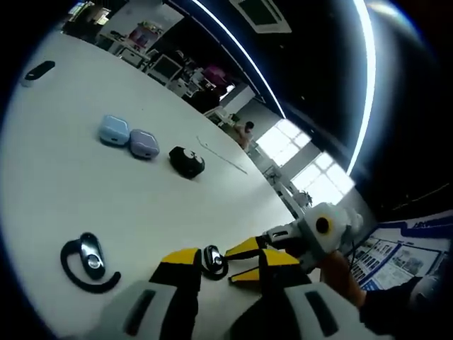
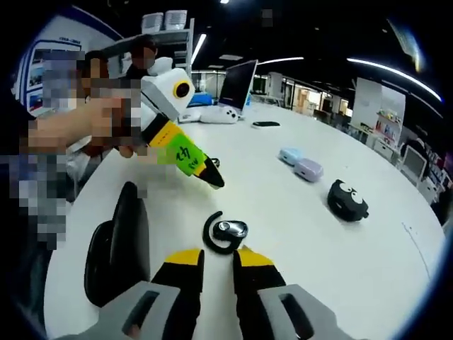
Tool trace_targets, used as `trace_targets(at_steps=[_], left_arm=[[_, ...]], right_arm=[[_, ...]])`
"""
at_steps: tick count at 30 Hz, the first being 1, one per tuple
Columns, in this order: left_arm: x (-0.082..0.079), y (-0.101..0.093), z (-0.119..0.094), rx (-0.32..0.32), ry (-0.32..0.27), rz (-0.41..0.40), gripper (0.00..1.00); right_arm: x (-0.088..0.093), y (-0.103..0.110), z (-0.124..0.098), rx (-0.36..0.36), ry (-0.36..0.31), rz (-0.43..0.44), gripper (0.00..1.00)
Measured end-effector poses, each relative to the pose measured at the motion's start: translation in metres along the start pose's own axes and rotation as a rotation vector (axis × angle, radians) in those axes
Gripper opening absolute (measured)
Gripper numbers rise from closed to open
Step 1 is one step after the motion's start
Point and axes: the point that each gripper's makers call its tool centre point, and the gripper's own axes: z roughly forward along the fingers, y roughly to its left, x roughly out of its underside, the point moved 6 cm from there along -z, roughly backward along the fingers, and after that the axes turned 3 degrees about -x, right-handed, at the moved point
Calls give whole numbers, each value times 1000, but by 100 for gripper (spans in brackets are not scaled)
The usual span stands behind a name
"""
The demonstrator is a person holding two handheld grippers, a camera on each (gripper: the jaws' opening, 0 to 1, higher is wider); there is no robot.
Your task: Pick up the earbuds from the table and place the earbuds into the earbud case
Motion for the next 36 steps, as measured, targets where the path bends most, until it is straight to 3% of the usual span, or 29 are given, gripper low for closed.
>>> trace_targets(at_steps=[14,25,29,36], left_arm=[[3,1,6,-26,19,22,34],[-4,-1,12,-193,115,284,35],[-8,0,19,-270,216,442,35],[-3,-17,38,-290,315,507,34]], right_arm=[[5,-5,-8,24,-17,14,12],[24,-6,-54,139,-83,83,12],[34,-1,-72,185,-108,117,13],[43,14,-95,231,-166,166,13]])
